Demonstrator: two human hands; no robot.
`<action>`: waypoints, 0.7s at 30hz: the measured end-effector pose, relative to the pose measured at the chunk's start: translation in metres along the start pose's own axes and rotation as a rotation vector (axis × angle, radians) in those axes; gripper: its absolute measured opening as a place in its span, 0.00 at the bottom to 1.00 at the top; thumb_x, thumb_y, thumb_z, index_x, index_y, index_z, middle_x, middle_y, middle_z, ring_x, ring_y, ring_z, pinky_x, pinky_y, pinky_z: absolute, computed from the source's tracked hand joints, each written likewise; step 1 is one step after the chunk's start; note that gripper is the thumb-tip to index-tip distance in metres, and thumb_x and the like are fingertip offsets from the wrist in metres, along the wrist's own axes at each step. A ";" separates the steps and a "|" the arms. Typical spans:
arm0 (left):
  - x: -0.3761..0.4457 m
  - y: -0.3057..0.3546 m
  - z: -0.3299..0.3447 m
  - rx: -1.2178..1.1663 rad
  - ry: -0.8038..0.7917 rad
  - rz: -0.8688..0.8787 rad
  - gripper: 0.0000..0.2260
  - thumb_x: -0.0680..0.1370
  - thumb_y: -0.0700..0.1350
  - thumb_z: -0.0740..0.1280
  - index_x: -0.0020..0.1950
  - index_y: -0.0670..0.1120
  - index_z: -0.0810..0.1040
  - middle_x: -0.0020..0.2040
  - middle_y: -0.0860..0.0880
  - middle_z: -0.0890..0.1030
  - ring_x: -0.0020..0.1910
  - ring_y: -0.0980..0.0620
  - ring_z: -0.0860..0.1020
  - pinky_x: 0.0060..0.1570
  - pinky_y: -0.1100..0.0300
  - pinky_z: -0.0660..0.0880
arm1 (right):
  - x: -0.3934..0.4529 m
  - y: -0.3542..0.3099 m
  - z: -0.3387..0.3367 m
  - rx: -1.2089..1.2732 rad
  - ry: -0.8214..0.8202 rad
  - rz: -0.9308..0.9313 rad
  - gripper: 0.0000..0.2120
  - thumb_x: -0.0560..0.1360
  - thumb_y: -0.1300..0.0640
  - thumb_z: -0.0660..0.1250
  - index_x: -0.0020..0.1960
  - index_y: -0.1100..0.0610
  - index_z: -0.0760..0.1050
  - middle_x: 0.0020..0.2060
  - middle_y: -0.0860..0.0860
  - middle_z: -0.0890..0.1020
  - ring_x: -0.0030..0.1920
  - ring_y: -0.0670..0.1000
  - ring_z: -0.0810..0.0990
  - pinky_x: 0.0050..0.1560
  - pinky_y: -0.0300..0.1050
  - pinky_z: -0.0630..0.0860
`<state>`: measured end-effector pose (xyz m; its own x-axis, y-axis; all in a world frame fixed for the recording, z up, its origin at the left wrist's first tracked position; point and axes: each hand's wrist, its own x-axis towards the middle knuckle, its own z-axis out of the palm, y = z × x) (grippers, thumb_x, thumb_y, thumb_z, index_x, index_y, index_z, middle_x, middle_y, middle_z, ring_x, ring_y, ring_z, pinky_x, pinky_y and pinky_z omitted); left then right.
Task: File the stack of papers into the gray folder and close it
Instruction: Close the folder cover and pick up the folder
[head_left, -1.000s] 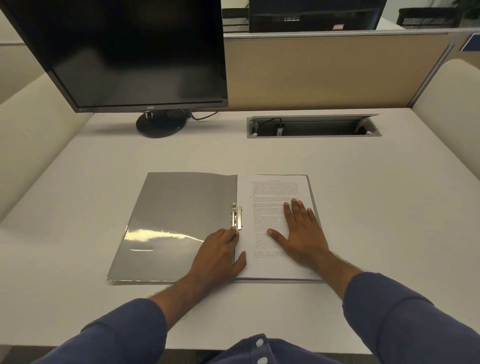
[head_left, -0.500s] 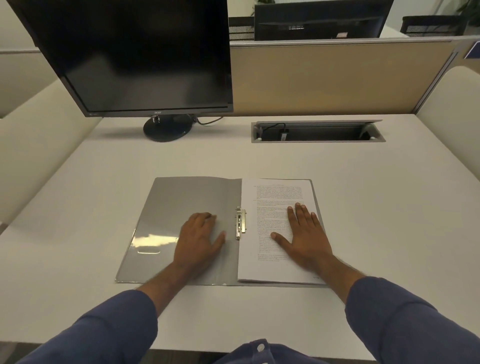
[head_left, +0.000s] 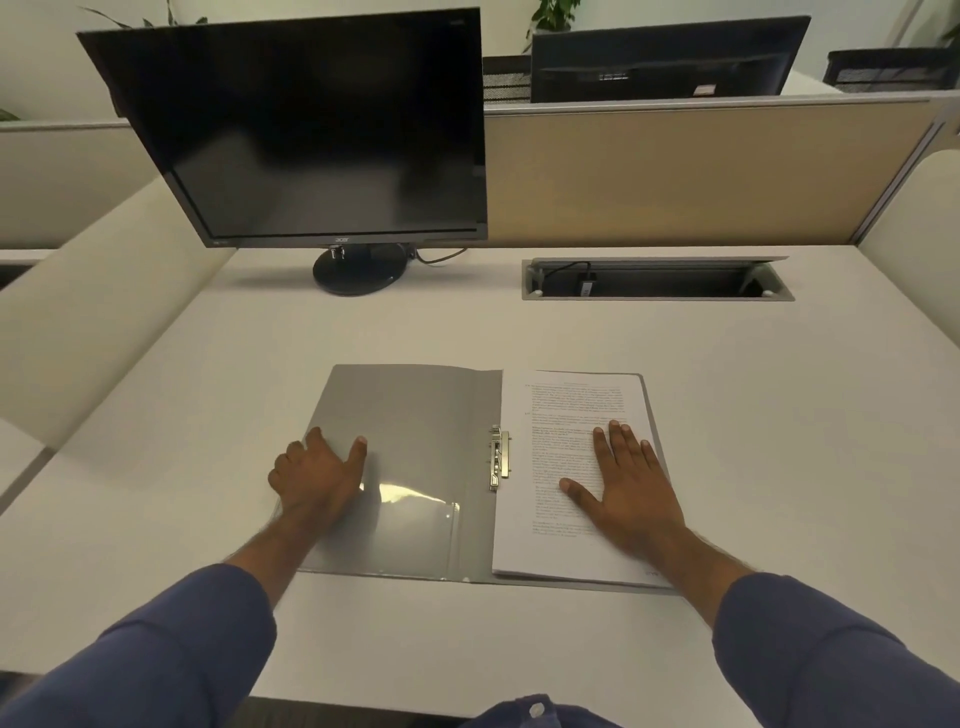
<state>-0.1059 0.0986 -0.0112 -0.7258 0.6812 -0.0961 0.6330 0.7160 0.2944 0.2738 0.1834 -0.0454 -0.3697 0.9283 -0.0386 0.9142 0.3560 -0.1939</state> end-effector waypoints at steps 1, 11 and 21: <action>0.001 0.002 -0.005 -0.012 0.002 -0.005 0.34 0.78 0.65 0.62 0.75 0.43 0.65 0.67 0.35 0.72 0.67 0.34 0.68 0.68 0.41 0.62 | 0.000 0.000 0.000 -0.003 -0.001 0.002 0.46 0.72 0.24 0.38 0.79 0.53 0.39 0.79 0.51 0.43 0.78 0.48 0.38 0.77 0.48 0.37; -0.008 0.050 -0.084 0.107 0.105 0.160 0.34 0.73 0.65 0.65 0.72 0.46 0.67 0.63 0.37 0.73 0.64 0.36 0.70 0.66 0.43 0.60 | -0.001 -0.001 -0.001 -0.005 -0.001 0.022 0.46 0.71 0.24 0.37 0.79 0.53 0.39 0.79 0.51 0.43 0.78 0.49 0.38 0.78 0.49 0.38; -0.049 0.111 -0.169 -0.185 0.057 0.525 0.26 0.77 0.57 0.69 0.72 0.49 0.72 0.64 0.50 0.79 0.51 0.51 0.78 0.51 0.55 0.73 | -0.003 -0.003 -0.005 0.013 -0.024 0.025 0.46 0.71 0.24 0.38 0.79 0.53 0.37 0.79 0.50 0.40 0.78 0.48 0.36 0.78 0.49 0.38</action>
<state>-0.0460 0.1187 0.1872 -0.3430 0.9258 0.1588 0.8592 0.2409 0.4513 0.2731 0.1806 -0.0394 -0.3512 0.9339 -0.0675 0.9209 0.3315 -0.2051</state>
